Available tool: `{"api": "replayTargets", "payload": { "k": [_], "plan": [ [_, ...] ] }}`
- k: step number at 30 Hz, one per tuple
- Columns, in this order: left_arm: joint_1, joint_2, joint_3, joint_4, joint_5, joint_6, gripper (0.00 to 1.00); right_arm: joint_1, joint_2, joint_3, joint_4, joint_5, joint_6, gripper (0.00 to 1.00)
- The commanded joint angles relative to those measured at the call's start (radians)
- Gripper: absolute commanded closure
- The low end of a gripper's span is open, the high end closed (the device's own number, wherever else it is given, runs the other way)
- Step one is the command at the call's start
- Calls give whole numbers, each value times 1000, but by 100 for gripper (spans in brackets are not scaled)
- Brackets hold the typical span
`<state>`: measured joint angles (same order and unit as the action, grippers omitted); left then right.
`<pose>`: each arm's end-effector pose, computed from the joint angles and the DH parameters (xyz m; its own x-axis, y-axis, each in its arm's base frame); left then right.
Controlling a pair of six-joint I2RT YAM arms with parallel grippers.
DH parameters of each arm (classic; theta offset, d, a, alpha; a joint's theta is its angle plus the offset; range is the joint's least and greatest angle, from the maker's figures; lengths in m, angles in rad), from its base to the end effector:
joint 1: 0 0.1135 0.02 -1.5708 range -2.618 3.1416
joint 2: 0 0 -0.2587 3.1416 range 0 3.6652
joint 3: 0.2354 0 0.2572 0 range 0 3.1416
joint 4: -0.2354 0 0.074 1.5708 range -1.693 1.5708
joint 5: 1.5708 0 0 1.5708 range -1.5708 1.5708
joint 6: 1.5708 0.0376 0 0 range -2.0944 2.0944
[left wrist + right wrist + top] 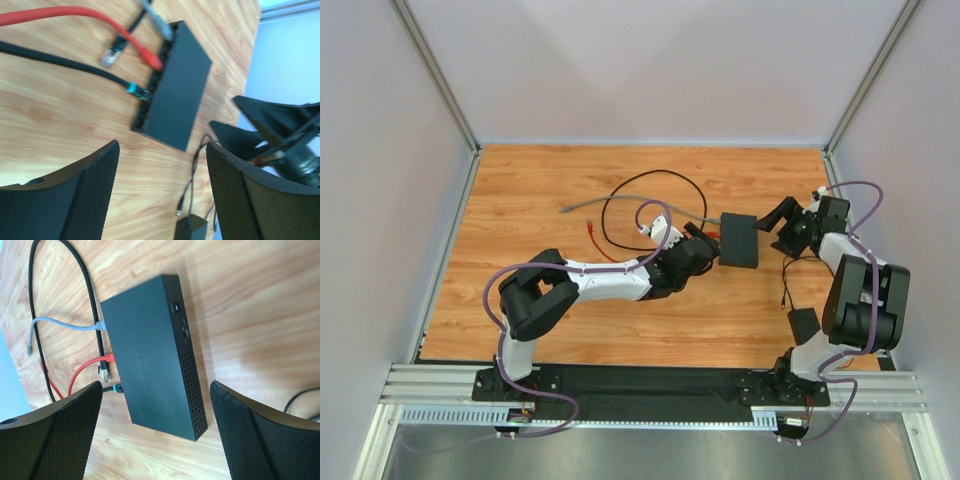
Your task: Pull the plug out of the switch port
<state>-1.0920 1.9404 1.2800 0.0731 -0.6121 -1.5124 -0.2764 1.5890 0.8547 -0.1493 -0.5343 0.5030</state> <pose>0.2196 -0.3761 0.1906 -0.5201 -0.7715 -0.3664 -0.2253 0.5378 -0.8124 0.3112 -0.0684 0.1669 -0.6882 0.6265 -0.3660 0.2920 0.7010 0.6507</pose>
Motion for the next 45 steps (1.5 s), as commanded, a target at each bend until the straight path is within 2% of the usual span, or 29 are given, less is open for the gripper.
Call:
{"api": "replayTargets", "payload": {
  "k": [1,8,9,10,11,13,14,17,20,21,24,26,29,32,35,45],
  "plan": [
    [18,-8,-57,114,9,-60,23,12,29,79,-59,-24,-66,10],
    [27,9,-76,136,35,-63,18,98,61,256,-272,170,-191,6],
    [27,11,-70,137,46,-54,13,111,75,317,-295,186,-205,6],
    [27,12,-65,131,54,-48,4,117,92,349,-340,197,-214,6],
    [27,12,-61,111,57,-43,0,123,121,381,-361,224,-222,7],
    [29,11,-65,99,64,-40,0,137,144,463,-384,218,-238,9],
    [30,11,-68,111,67,-34,1,138,160,478,-378,164,-238,11],
    [32,18,-71,126,83,-20,5,154,187,489,-340,96,-227,25],
    [30,29,-80,129,92,-41,16,174,224,477,-299,36,-262,30],
    [33,34,-91,132,101,-70,23,175,236,474,-294,37,-265,34],
    [43,61,-99,191,123,-107,32,175,282,466,-296,46,-274,49],
    [44,78,-94,250,156,-120,37,175,293,440,-279,37,-277,51],
    [43,98,-62,257,166,-117,38,175,287,394,-239,36,-273,53],
    [38,103,-47,242,137,-133,39,175,289,385,-222,39,-274,55],
    [38,127,-42,244,108,-201,42,175,296,382,-211,27,-273,60],
    [53,189,4,287,109,-289,48,174,302,372,-176,54,-276,61]
  ]
}}
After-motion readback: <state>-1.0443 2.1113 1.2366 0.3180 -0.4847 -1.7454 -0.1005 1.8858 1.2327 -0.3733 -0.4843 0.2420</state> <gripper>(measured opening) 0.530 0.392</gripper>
